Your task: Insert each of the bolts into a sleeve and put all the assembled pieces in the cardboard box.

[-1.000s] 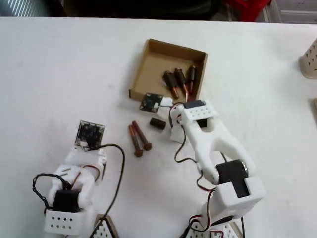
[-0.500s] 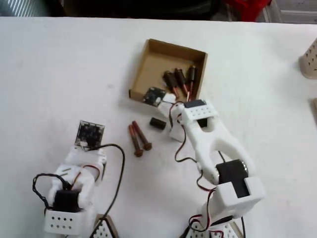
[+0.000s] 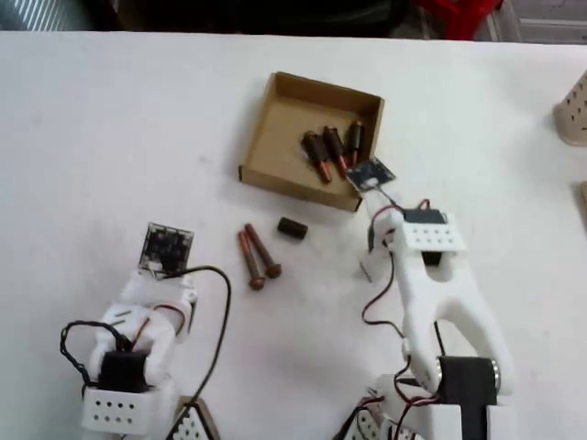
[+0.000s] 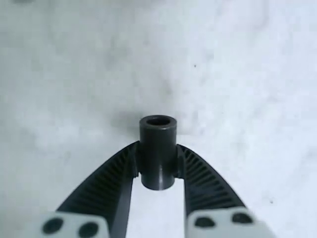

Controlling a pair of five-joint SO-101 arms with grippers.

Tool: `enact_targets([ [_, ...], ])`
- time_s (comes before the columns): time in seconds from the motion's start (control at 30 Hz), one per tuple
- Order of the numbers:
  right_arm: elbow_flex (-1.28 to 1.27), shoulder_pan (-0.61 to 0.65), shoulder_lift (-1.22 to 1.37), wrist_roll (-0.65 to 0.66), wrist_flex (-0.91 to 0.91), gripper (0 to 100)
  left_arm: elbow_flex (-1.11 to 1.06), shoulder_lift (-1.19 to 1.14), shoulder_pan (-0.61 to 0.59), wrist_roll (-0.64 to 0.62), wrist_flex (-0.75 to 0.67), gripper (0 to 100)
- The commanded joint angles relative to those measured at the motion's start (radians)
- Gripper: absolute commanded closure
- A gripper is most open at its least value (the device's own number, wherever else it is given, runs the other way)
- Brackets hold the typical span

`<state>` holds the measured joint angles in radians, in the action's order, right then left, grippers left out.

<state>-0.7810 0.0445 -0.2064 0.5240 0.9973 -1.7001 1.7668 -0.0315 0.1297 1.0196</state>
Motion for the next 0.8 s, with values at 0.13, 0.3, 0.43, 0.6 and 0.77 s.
enact_targets([
  [0.13, -0.103, -0.128, -0.087, -0.015, -0.101, 98.1, 0.006, 0.013, 0.073, -0.002, -0.049, 98],
  [0.3, -0.124, -0.137, -0.084, -0.008, -0.104, 98.1, 0.018, 0.013, 0.087, -0.002, -0.049, 98],
  [0.43, -0.129, -0.136, -0.079, -0.008, -0.125, 98.1, 0.052, 0.012, 0.087, -0.002, -0.043, 98],
  [0.6, -0.13, -0.137, -0.079, -0.008, -0.13, 98.1, 0.074, -0.042, 0.087, -0.002, -0.051, 98],
  [0.77, -0.13, -0.137, -0.079, -0.006, -0.13, 98.1, 0.239, -0.341, 0.084, -0.003, -0.086, 98],
])
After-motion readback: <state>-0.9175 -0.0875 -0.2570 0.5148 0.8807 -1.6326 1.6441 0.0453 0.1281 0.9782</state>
